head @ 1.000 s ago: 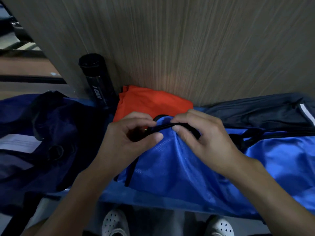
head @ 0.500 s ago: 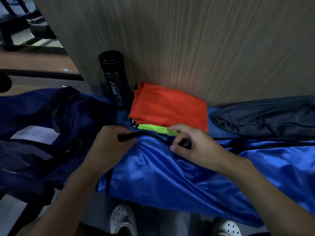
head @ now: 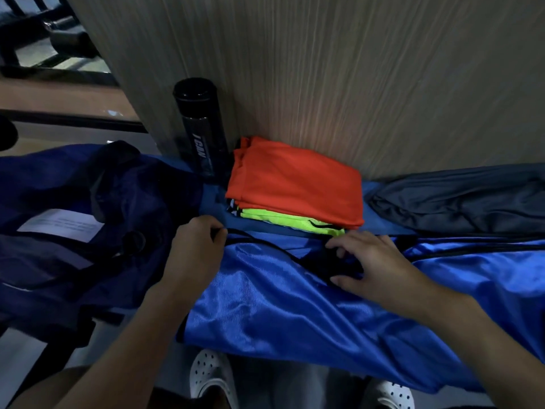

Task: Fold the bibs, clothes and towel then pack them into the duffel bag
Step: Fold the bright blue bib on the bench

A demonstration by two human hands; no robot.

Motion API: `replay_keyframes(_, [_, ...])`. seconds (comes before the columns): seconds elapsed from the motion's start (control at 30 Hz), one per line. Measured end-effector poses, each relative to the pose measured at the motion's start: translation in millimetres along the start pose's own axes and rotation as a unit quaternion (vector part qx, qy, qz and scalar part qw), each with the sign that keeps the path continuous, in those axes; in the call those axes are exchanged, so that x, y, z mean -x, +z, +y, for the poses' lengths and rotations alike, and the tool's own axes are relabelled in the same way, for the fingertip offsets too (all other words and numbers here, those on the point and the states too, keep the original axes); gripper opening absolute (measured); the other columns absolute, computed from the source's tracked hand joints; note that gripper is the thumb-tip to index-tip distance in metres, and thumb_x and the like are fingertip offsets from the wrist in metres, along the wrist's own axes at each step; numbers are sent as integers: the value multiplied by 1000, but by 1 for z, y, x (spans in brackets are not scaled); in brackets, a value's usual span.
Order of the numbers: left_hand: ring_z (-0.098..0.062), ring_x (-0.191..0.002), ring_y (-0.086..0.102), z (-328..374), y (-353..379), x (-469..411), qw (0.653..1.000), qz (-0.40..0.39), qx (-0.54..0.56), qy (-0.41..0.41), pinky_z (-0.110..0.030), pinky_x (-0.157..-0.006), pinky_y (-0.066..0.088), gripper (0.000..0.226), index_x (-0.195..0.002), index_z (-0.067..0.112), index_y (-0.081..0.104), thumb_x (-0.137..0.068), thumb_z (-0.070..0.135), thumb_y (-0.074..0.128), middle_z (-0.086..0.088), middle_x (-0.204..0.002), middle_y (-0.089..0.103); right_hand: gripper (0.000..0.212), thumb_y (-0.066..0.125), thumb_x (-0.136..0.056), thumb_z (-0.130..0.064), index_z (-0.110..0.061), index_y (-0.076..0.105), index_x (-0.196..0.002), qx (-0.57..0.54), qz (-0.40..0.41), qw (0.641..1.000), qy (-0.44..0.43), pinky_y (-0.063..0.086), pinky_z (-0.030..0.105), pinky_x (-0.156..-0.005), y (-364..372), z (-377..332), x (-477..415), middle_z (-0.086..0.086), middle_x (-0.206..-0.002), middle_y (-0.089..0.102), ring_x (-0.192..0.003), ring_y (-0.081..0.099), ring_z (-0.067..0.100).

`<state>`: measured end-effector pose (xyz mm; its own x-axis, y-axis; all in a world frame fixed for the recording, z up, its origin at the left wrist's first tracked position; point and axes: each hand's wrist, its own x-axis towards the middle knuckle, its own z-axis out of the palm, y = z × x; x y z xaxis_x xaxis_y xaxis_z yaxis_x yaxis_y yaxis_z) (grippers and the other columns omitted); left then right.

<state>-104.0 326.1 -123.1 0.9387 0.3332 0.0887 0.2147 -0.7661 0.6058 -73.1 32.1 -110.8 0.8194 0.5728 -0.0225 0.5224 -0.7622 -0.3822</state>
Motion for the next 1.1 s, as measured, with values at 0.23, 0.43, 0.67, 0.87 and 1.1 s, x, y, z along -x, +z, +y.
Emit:
replay_keyframes(0.23, [-25,-98,58,15,9,17,982,5,-79,171,-48,-84,50,19,-110,18,67,-93,25,65,1,-111,61,68,65,-84,-55,-47,32,-142,-13,-56,998,13,16,16,-98,-8,-1,6,-22,-117,44,-93,22,-13])
replay_keyframes(0.43, [-10,-106,56,13,20,20,976,-124,-84,161,-38,-99,39,21,-114,29,65,-94,37,64,15,-109,62,65,64,-78,-66,-50,39,-136,-46,-89,995,8,20,23,-105,-6,3,4,-23,-123,48,-118,34,1])
replay_keyframes(0.67, [-14,-76,59,6,21,5,993,-25,-36,108,-38,-75,49,9,-83,15,67,-92,14,65,7,-82,61,13,51,-92,-28,-28,59,-81,33,129,991,-23,40,41,-85,7,5,-13,-14,-78,61,-77,56,11])
replay_keyframes(0.87, [-30,-89,56,12,17,7,984,31,-84,154,-49,-79,50,15,-101,12,68,-87,8,69,-6,-99,63,18,57,-93,-43,-28,66,-95,94,121,988,9,32,37,-86,10,-3,-11,-13,-91,64,-94,54,13])
replay_keyframes(1.1, [-8,-92,53,28,30,33,967,-103,-42,230,-31,-83,47,9,-100,21,65,-97,26,57,11,-97,54,14,56,-95,-43,-35,64,-102,85,19,996,9,23,30,-90,-1,13,10,-20,-102,61,-106,47,7])
